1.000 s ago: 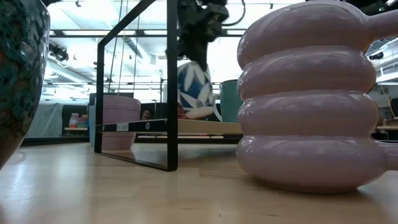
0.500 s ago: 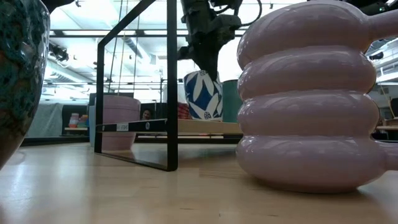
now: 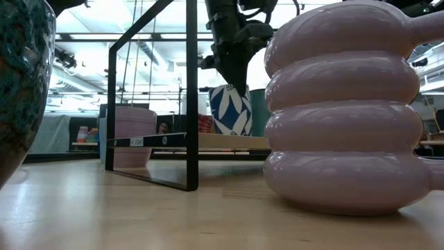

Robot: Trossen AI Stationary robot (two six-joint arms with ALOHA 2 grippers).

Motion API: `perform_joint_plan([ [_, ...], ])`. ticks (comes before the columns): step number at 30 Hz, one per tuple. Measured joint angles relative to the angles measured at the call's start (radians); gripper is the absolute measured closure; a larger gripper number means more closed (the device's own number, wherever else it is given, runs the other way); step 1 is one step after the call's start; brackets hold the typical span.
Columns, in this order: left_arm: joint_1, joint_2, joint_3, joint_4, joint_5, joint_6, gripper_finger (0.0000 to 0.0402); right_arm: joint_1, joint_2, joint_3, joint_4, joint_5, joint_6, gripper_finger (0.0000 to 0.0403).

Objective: Place coffee mugs
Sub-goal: Put the blue mug on the shelf

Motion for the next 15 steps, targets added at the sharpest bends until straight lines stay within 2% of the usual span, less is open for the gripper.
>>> perform_joint_plan([
  [15,0.001,0.000,0.000,0.043,0.026,-0.003,0.0368,0.000,0.000,0.000,0.006,-0.021,0.002,0.0234],
])
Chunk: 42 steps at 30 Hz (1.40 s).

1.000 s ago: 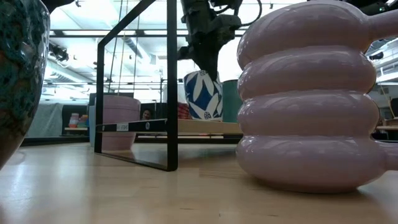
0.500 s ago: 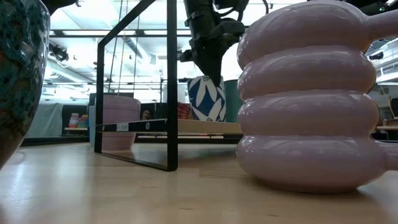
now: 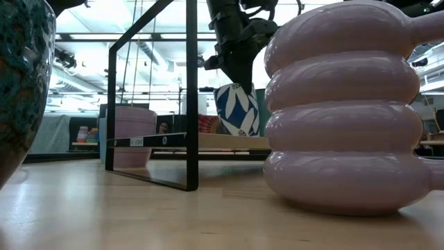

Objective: Place coffee mugs
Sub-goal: Put the blue mug on the shelf

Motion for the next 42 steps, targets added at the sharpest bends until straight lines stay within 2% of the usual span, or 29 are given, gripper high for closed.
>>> perform_joint_plan([
  [13,0.000,0.000,0.000,0.010,0.005,0.000,0.0363,0.000,0.000,0.000,0.000,0.000,-0.008,0.0234],
  [27,-0.005,0.000,0.000,0.050,0.005,0.014,0.0304,0.000,0.000,0.000,0.004,0.001,-0.011,0.0234],
  [42,-0.005,-0.013,0.000,0.044,0.048,0.062,0.0301,0.000,0.000,0.000,0.008,-0.015,-0.012,0.0234],
])
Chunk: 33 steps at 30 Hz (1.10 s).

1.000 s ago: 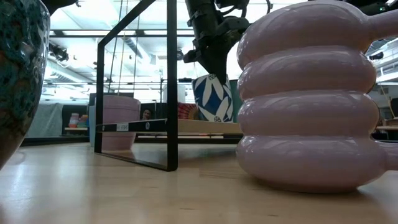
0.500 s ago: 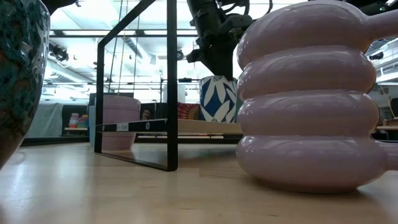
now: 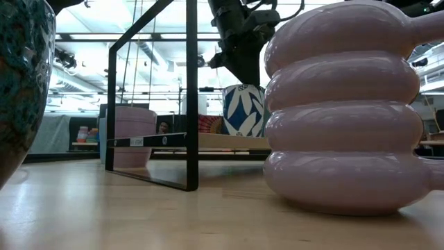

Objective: Place coffee mugs
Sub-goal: Put the blue mug on the shelf

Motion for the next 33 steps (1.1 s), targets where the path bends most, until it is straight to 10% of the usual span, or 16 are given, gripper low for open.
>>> perform_joint_plan([
  [13,0.001,-0.035,0.001,0.005,-0.016,0.059,0.0252,0.000,0.000,0.000,0.000,-0.004,0.002,0.0234],
  [33,0.001,-0.074,0.000,-0.127,-0.047,0.705,0.0236,0.000,0.000,0.000,-0.008,-0.005,0.001,0.0234],
])
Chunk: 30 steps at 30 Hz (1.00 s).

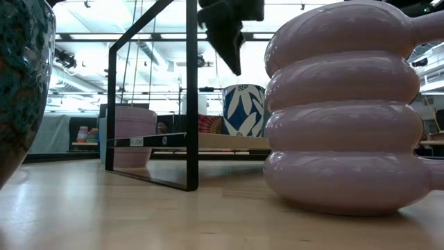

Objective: Place coffee mugs
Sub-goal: Put the blue mug on the shelf

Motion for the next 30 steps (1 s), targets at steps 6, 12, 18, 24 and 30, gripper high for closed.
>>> perform_joint_plan([
  [6,-0.001,0.000,0.000,-0.069,0.003,0.106,0.0236,0.000,0.000,0.000,-0.001,0.000,0.000,0.0234],
  [12,0.000,0.023,0.000,-0.060,0.001,0.192,0.0237,0.000,0.000,0.000,-0.001,-0.001,0.008,0.0234],
  [18,0.003,0.056,-0.001,-0.041,-0.032,0.215,0.0237,0.000,0.000,0.000,-0.001,-0.004,0.008,0.0234],
  [24,0.013,0.071,-0.001,-0.036,-0.037,0.142,0.0237,0.000,0.000,0.000,-0.001,-0.004,0.008,0.0234],
  [30,0.011,0.070,0.000,-0.037,-0.034,0.100,0.0242,0.000,0.000,0.000,0.000,-0.004,0.008,0.0234],
])
